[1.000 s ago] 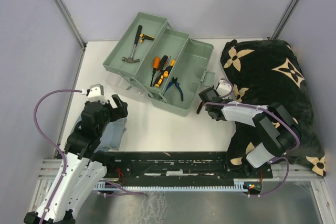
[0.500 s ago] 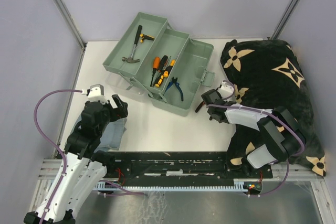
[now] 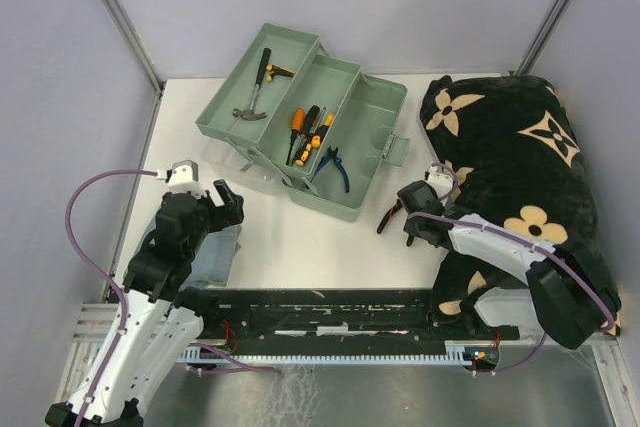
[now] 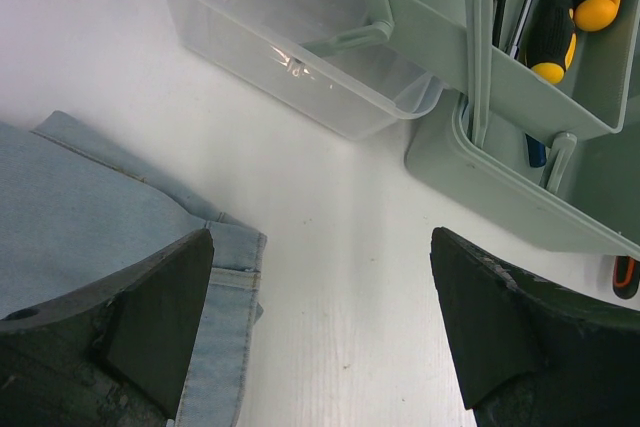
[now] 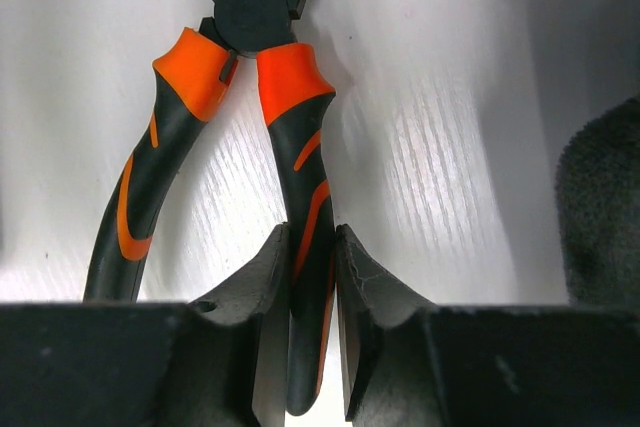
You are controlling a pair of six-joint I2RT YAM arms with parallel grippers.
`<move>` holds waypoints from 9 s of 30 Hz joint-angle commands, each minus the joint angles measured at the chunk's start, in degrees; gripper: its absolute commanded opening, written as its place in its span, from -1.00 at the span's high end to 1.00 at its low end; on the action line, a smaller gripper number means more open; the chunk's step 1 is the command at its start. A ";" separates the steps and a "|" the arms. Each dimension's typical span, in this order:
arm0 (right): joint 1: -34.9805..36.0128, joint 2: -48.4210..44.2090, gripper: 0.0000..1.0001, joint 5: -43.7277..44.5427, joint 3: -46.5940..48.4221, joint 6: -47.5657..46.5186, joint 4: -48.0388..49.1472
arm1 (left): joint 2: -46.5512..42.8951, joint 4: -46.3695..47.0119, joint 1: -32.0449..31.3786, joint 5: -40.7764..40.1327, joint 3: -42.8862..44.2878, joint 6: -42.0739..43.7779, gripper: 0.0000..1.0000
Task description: Pack the tool kit
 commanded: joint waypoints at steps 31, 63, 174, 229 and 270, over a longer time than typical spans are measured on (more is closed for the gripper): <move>-3.98 -28.65 0.96 -4.66 -0.65 1.30 -12.03 | 0.80 2.47 0.22 0.55 -0.19 -1.83 -0.89; -3.94 -26.82 0.96 -21.12 14.01 -15.50 -3.27 | 1.11 2.56 0.23 1.04 -0.10 -1.91 -0.89; 5.81 8.46 0.88 4.83 11.87 -3.97 -6.87 | -5.64 0.95 0.31 -12.56 8.73 2.26 -0.93; 4.48 -4.91 -0.46 -11.98 5.27 -10.47 2.49 | 29.87 35.75 43.15 31.43 -0.87 -20.86 -0.94; 4.52 -3.61 -0.61 -14.83 6.58 -9.59 3.62 | 47.88 49.91 29.51 28.64 -2.46 -16.85 -0.10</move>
